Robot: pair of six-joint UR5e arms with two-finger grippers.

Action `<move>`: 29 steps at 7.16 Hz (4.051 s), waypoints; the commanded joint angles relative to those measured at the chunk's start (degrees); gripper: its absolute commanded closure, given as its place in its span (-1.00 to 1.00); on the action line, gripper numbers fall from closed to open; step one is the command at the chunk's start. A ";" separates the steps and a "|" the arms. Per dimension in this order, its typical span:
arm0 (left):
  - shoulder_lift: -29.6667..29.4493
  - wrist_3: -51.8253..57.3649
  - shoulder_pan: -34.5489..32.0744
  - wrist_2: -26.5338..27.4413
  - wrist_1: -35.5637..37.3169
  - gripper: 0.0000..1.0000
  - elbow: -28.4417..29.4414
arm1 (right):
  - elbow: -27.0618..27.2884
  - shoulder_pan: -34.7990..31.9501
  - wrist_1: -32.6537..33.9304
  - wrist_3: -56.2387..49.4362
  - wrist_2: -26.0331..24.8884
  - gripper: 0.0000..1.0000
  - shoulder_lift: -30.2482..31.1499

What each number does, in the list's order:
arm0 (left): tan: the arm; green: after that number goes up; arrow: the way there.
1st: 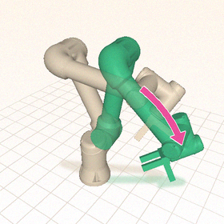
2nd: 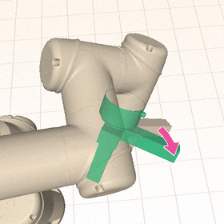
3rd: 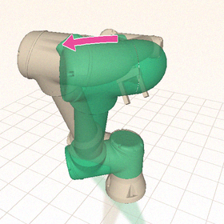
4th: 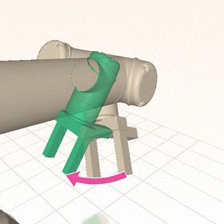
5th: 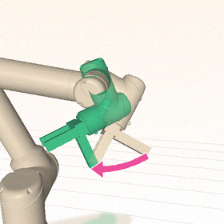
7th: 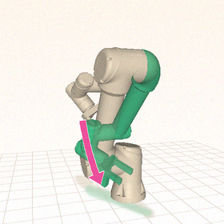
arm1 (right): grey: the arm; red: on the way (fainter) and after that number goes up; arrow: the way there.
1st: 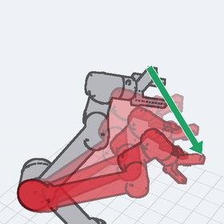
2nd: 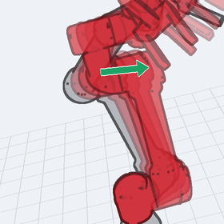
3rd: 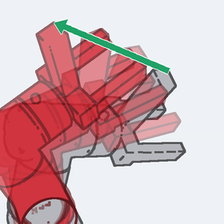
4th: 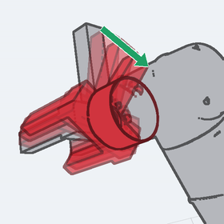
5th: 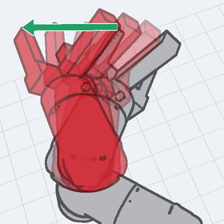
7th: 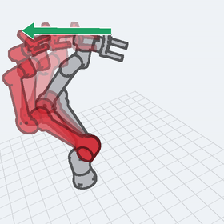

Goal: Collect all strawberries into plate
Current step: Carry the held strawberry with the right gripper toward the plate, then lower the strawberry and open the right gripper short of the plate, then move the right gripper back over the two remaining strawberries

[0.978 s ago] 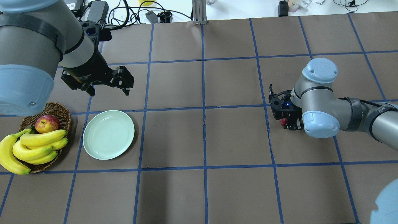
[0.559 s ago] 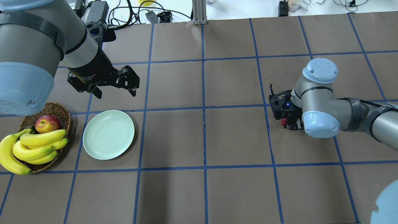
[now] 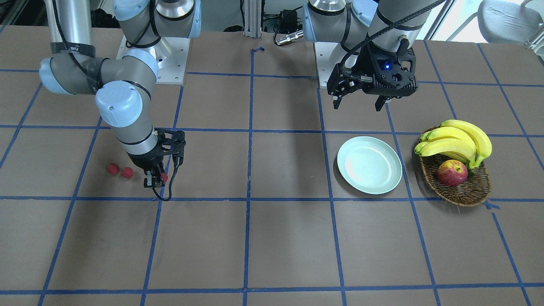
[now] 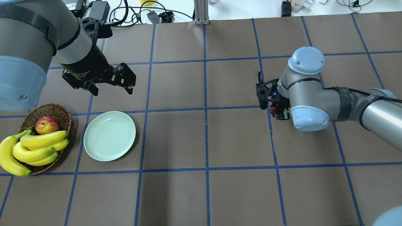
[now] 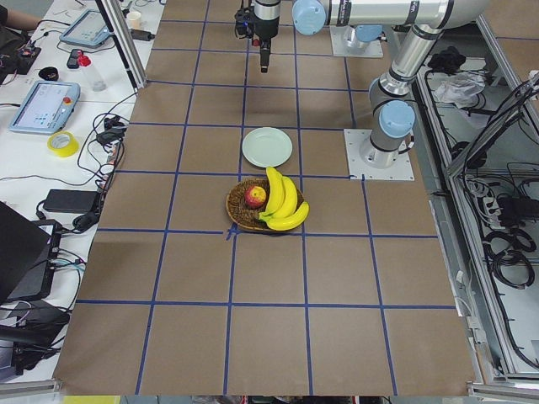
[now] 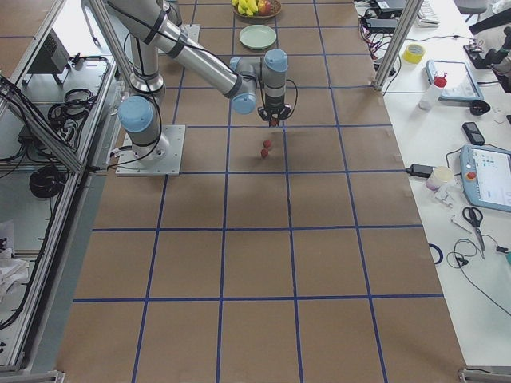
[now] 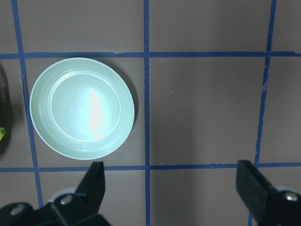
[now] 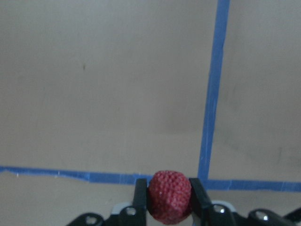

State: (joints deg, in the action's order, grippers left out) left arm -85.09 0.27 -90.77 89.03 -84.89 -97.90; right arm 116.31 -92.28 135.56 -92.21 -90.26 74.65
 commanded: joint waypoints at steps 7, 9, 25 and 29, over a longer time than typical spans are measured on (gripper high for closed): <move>-0.69 0.70 0.60 -0.08 -0.27 -1.00 1.31 | -20.42 -26.81 -0.12 33.04 0.34 1.00 -15.58; -0.61 0.70 0.69 0.09 -0.27 -1.00 1.05 | -19.90 -27.69 -0.21 33.85 1.66 0.98 -15.93; -0.69 0.70 0.42 -0.08 -0.27 -1.00 -0.18 | -17.00 -9.28 -13.72 33.20 -1.14 -0.85 -5.31; -0.69 0.70 0.25 -0.08 -0.36 -1.00 -0.27 | -12.88 5.50 -12.78 7.11 -1.24 -0.85 -5.21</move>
State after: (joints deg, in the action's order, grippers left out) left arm -85.78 0.97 -90.51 89.05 -85.25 -98.16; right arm 102.18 -90.95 122.60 -77.62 -91.40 69.41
